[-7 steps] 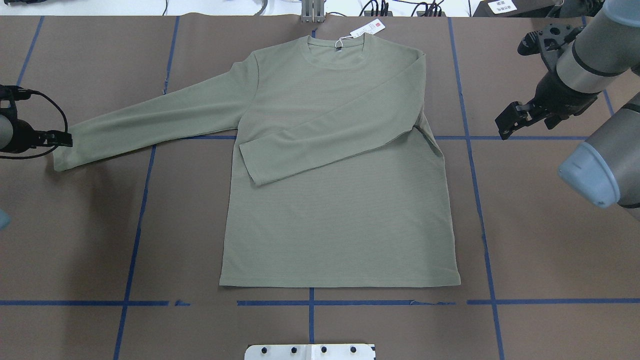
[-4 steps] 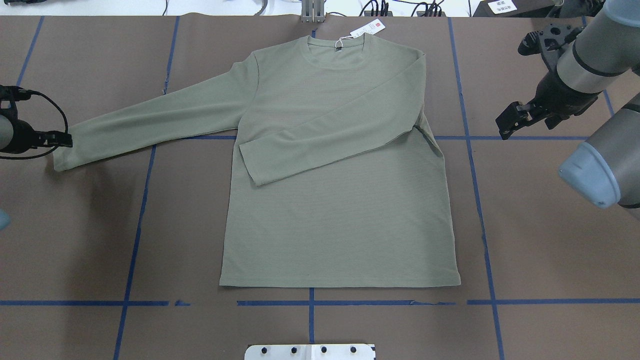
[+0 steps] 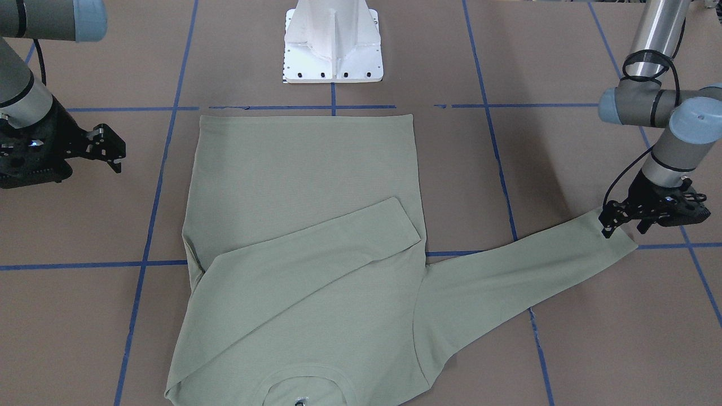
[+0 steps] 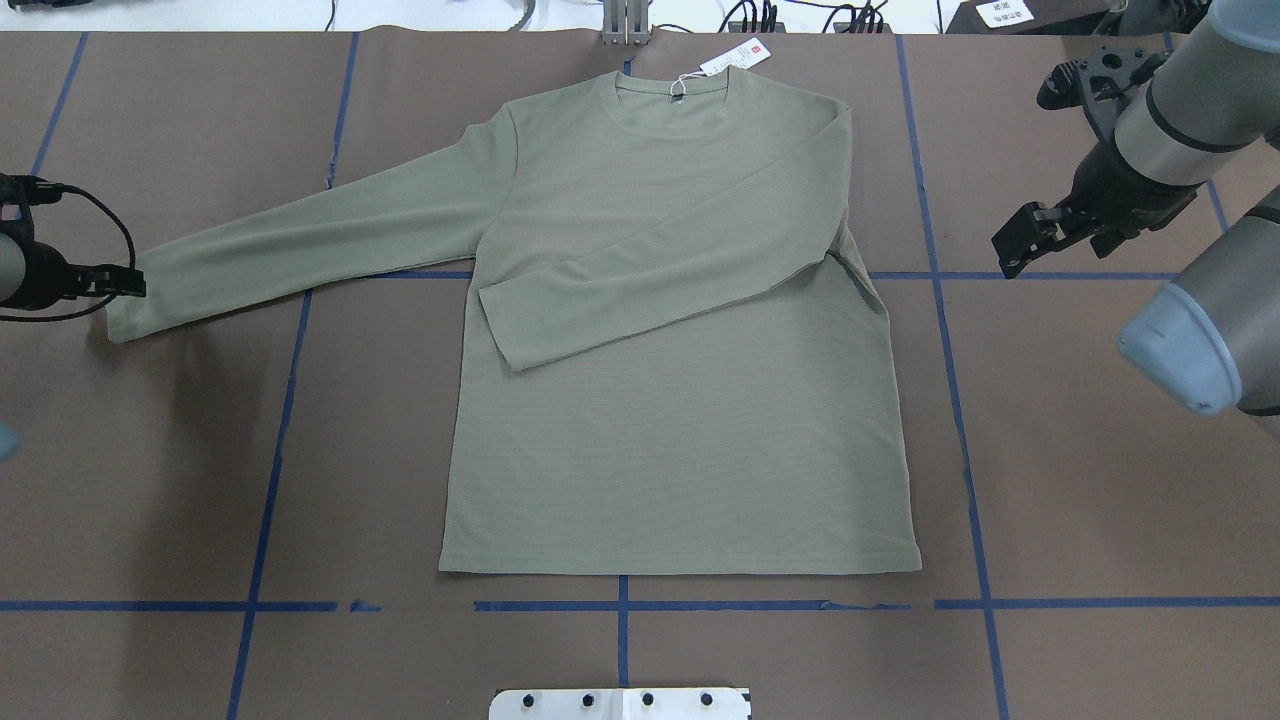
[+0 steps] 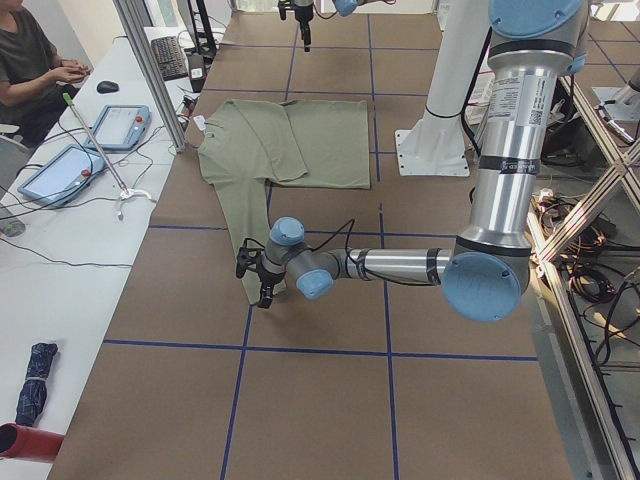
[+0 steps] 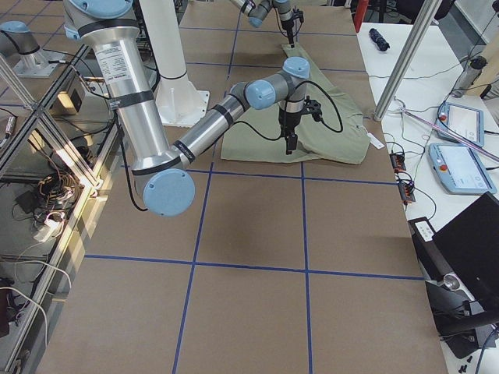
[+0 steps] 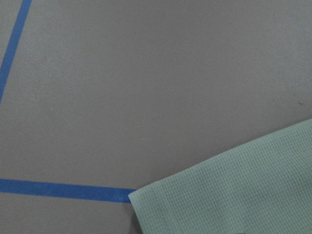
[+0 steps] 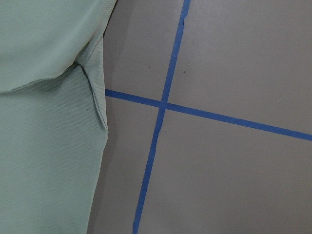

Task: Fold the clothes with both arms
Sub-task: 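Lower the left gripper onto the cuff of the other sleeve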

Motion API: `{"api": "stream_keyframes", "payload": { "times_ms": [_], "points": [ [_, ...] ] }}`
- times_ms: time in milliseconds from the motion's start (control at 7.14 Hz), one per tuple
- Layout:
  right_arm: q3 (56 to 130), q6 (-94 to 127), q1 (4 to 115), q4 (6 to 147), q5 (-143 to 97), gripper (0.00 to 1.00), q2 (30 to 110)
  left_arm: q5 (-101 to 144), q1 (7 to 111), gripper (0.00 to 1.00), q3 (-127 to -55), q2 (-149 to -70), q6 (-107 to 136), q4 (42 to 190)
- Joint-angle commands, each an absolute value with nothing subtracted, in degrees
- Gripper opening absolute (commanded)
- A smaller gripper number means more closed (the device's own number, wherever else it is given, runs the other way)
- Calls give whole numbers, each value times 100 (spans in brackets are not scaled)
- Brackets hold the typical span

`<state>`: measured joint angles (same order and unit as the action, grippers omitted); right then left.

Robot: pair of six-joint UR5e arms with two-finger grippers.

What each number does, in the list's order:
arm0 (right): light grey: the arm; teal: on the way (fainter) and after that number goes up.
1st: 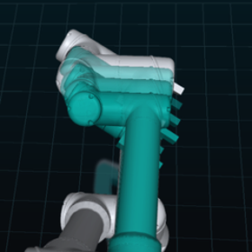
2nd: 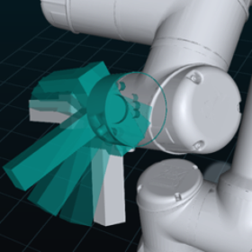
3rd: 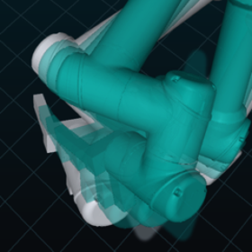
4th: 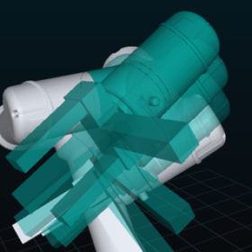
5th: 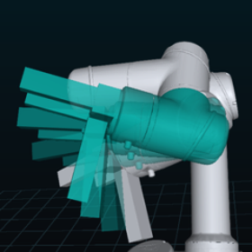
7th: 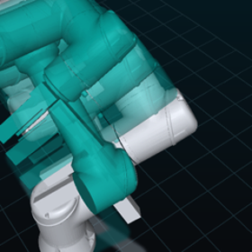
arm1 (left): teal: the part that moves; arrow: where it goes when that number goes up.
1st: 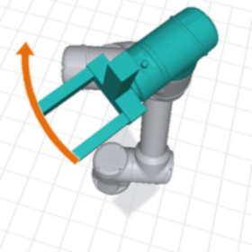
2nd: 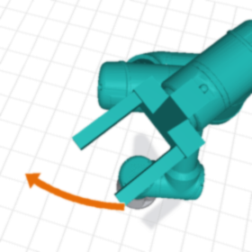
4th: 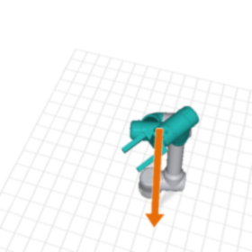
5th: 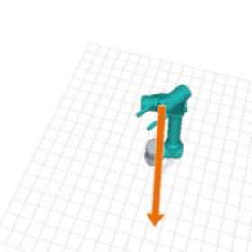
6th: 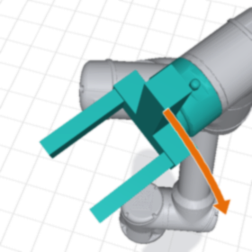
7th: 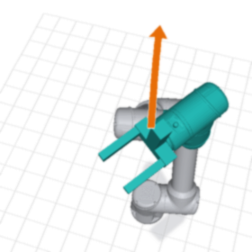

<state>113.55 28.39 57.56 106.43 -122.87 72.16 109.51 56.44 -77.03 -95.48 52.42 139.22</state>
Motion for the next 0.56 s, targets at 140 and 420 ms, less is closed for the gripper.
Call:
{"api": "stream_keyframes", "payload": {
  "times_ms": [140, 420],
  "points": [
    [11355, 2848, 5766, 10644, -12287, 100, 7216, 10969, 5625, 89, -7551, -9545, 5256, 14210],
    [11355, 2848, 5774, 10644, -12287, 100, 7216, 10969, 5616, 86, -7559, -9545, 5265, 14221]
  ]
}}
